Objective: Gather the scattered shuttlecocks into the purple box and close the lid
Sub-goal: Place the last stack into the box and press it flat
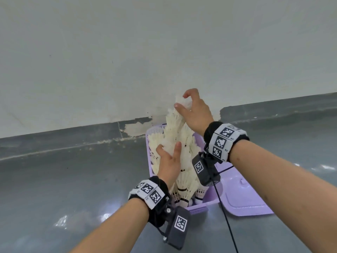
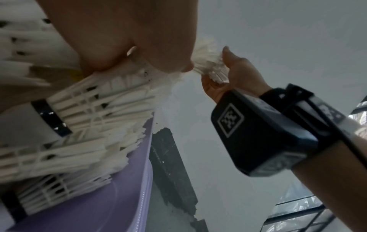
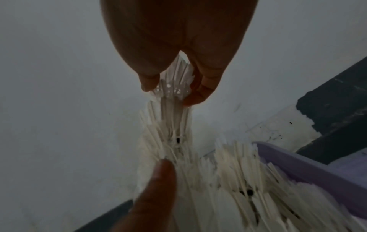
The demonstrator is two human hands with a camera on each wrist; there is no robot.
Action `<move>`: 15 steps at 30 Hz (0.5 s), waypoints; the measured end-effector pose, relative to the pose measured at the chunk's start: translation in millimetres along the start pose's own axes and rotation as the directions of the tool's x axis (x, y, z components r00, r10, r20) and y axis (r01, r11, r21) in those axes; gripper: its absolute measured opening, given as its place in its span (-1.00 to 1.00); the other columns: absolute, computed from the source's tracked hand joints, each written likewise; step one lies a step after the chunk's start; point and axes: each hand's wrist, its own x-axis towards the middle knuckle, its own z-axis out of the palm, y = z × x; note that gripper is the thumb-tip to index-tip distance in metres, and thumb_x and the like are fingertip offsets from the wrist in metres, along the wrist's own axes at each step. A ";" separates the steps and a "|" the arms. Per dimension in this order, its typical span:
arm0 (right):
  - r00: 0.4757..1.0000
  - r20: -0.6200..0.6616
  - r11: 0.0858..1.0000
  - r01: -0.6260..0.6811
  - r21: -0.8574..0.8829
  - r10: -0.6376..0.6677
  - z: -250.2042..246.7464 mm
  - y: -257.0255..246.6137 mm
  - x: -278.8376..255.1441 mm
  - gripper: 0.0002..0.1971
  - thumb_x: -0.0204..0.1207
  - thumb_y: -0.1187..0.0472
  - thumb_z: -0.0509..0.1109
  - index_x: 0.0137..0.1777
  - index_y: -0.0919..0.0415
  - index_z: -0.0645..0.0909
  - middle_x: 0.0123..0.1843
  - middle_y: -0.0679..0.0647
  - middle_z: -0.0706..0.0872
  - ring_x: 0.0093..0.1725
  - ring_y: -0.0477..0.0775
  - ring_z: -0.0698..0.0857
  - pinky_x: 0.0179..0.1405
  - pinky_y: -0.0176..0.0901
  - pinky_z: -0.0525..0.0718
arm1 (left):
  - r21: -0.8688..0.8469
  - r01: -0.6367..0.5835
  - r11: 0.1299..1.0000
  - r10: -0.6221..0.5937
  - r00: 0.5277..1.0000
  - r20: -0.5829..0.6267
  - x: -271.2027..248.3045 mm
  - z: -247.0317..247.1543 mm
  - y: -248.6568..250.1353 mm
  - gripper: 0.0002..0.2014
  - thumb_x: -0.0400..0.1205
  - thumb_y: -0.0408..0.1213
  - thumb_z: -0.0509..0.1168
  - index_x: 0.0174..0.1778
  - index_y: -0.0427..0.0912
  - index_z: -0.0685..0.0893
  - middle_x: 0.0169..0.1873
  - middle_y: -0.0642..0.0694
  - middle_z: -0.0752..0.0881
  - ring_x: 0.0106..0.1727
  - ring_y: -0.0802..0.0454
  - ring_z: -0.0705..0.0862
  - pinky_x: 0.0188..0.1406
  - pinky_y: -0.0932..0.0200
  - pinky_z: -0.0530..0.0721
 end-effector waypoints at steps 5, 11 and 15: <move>0.987 0.159 0.966 0.013 -0.256 0.028 33.2 31.7 24.3 -0.57 0.64 -0.11 0.22 0.37 0.15 0.44 0.13 0.24 0.57 -0.01 0.18 0.53 -0.10 -0.19 0.34 | 0.348 -0.321 0.881 0.358 0.933 -0.044 6.5 9.6 -31.7 -0.25 0.70 -0.08 0.20 0.66 -0.21 -0.09 0.56 -0.24 0.18 0.39 0.24 0.25 0.33 0.55 0.11; 0.972 0.225 0.959 -0.002 -0.284 0.069 64.7 57.3 32.3 -0.53 0.56 -0.13 0.31 0.42 -0.04 0.35 0.25 0.22 0.56 0.10 0.19 0.56 0.04 -0.09 0.48 | 0.834 -0.458 0.309 0.669 0.727 0.152 32.9 -5.6 -57.0 -0.47 0.72 -0.12 -0.02 0.57 -0.32 0.30 0.53 -0.29 0.40 0.59 -0.20 0.31 0.53 -0.09 0.24; 0.964 0.247 0.849 0.047 -0.526 0.100 77.8 62.5 30.4 -0.48 0.62 -0.23 0.09 0.51 -0.05 0.33 0.60 0.06 0.31 0.54 0.27 0.23 0.43 0.22 0.26 | 0.892 -0.377 0.247 0.556 0.810 0.188 38.6 -10.7 -61.3 -0.43 0.71 -0.10 -0.05 0.63 -0.26 0.18 0.64 -0.18 0.23 0.68 -0.13 0.13 0.57 -0.17 -0.06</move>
